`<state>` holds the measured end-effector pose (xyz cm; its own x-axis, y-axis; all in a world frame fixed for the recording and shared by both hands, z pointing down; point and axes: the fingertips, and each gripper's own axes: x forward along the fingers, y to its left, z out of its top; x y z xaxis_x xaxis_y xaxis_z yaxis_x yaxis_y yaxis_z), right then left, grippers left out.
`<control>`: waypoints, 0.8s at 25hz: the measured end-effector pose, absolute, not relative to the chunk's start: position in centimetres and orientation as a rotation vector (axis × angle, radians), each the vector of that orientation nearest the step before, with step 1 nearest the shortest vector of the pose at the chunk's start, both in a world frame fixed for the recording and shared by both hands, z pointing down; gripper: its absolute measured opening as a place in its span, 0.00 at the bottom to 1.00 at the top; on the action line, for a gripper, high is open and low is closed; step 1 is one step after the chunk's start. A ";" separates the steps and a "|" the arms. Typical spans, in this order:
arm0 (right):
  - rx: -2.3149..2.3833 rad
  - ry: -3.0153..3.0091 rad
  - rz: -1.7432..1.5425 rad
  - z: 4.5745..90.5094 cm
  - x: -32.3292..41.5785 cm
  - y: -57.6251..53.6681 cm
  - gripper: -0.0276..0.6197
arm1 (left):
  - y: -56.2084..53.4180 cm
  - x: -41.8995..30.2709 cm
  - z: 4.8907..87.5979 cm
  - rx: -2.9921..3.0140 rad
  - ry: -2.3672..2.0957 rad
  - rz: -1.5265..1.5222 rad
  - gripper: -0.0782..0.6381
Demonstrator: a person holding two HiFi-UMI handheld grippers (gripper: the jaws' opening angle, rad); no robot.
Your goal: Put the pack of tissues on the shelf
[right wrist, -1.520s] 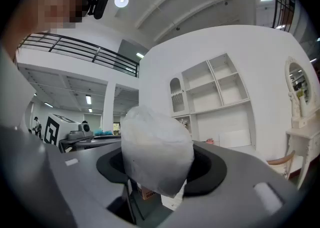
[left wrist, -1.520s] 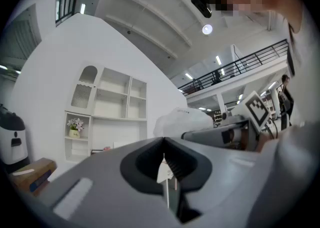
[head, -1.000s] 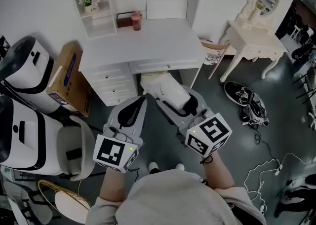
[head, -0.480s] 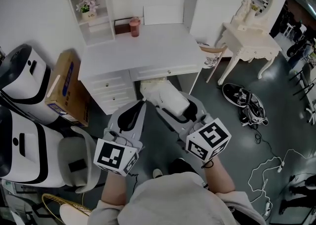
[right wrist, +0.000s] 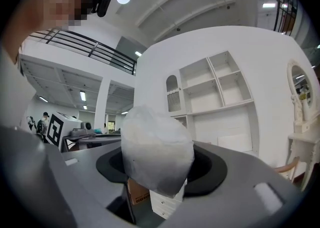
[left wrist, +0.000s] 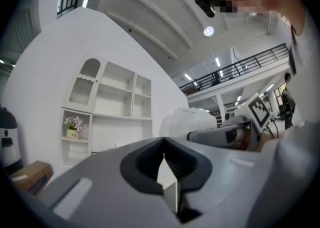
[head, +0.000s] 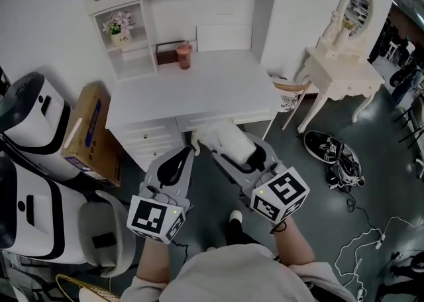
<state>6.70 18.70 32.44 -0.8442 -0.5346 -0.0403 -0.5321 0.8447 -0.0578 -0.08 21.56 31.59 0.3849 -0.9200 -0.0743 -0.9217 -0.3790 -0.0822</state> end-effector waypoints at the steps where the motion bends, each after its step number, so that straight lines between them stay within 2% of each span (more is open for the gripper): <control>1: -0.840 2.974 -0.070 32.4 6.6 17.7 0.46 | 20.5 0.0 31.4 -2.511 1.687 0.019 0.11; 20: -0.730 3.011 -0.031 30.4 11.1 -0.9 0.47 | 2.7 5.0 28.8 -2.457 1.728 0.073 0.11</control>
